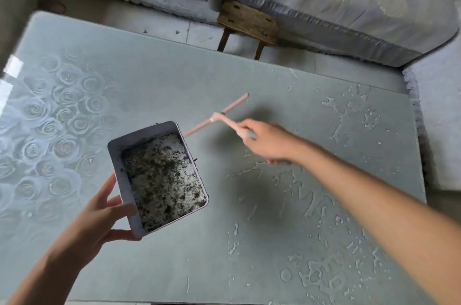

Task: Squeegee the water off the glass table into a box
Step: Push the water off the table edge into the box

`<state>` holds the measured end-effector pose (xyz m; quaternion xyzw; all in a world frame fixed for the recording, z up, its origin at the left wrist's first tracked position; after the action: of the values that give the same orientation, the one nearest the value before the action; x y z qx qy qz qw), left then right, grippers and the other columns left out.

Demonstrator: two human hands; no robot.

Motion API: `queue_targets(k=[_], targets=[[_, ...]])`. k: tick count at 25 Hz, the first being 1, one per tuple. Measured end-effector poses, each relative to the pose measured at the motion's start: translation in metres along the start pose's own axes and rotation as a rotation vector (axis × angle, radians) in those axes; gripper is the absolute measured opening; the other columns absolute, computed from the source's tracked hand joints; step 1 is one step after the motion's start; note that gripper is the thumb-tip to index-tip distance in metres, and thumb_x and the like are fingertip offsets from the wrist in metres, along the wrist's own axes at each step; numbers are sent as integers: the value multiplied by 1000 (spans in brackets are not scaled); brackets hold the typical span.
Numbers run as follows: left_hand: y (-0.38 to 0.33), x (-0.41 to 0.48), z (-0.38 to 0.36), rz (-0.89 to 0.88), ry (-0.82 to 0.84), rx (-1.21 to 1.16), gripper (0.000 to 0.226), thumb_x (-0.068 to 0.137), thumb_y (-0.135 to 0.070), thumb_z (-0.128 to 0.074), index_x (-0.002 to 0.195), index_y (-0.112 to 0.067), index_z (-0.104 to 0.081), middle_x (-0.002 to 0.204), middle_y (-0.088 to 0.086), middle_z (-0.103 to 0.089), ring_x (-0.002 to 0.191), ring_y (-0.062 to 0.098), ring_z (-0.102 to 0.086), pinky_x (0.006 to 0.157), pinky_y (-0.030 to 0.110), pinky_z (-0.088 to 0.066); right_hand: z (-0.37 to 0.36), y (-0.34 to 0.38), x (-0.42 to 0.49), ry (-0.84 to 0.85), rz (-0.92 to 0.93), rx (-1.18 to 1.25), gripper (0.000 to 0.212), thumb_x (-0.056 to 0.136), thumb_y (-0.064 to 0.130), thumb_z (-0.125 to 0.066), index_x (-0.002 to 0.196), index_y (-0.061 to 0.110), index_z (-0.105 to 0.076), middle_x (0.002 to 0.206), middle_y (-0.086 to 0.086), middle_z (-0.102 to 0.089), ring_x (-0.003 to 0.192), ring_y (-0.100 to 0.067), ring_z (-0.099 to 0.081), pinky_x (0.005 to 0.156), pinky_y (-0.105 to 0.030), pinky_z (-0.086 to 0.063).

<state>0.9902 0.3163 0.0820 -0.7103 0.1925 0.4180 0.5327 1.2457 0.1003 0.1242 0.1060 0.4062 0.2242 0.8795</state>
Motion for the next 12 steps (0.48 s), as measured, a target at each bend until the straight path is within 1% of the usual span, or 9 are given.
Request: queue_targets(k=[2, 3, 6, 7, 9, 10, 11, 12], targets=[[9, -5, 12, 10, -32, -28, 81, 84, 16, -49, 122, -56, -46, 97, 4, -74, 85, 31, -70, 50, 43, -56, -5, 12, 33, 38, -5, 52, 28, 92, 25, -39, 117, 33, -49, 74, -4, -56, 35, -14, -50, 33, -20, -37], [14, -6, 18, 13, -48, -39, 81, 84, 16, -49, 123, -55, -45, 98, 3, -74, 86, 31, -69, 49, 42, -56, -13, 10, 34, 62, -29, 76, 29, 93, 24, -40, 119, 33, -49, 73, -3, -54, 34, -13, -48, 33, -18, -34], [29, -14, 40, 37, -84, -111, 84, 84, 16, -50, 135, -50, -38, 100, 2, -74, 90, 31, -68, 48, 41, -56, -44, -21, -6, 136, -86, 87, 33, 93, 18, -43, 121, 35, -47, 78, -5, -56, 30, -5, -44, 33, -20, -35], [33, -16, 48, 43, -98, -131, 85, 84, 16, -50, 138, -48, -36, 98, 1, -75, 91, 31, -67, 48, 41, -56, -48, -31, -26, 162, -110, 75, 32, 93, 18, -43, 120, 36, -47, 79, -6, -57, 30, -4, -42, 33, -20, -36], [39, -25, 62, 49, -121, -164, 86, 85, 17, -49, 141, -46, -33, 95, -1, -75, 90, 29, -67, 47, 40, -56, -43, -34, -55, 188, -132, 1, 28, 93, 23, -45, 114, 42, -49, 75, -4, -59, 32, -7, -43, 34, -22, -36], [41, -30, 70, 48, -133, -180, 86, 85, 17, -48, 142, -46, -32, 96, -2, -74, 89, 27, -67, 47, 41, -56, -35, -23, -61, 185, -107, -48, 25, 93, 27, -46, 110, 45, -49, 72, -2, -60, 36, -9, -46, 35, -24, -38], [44, -36, 80, 49, -150, -197, 87, 85, 17, -48, 143, -46, -30, 98, -3, -73, 89, 26, -68, 48, 42, -56, -28, -3, -59, 183, -54, -115, 23, 92, 31, -48, 108, 47, -47, 74, -1, -62, 44, -13, -52, 43, -27, -43], [47, -41, 88, 50, -161, -212, 87, 85, 17, -48, 143, -46, -29, 100, -3, -73, 90, 25, -68, 49, 43, -57, -22, 21, -52, 176, 14, -183, 23, 90, 35, -51, 108, 47, -44, 79, 1, -63, 56, -17, -58, 54, -31, -47]])
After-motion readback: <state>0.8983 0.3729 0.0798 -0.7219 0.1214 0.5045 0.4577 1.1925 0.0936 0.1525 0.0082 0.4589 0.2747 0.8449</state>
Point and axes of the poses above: each hand's wrist, its own x-axis towards the middle knuckle, its own z-axis out of the back of the hand, y = z × x, the point moved 3 cm from there along x, towards the middle knuckle
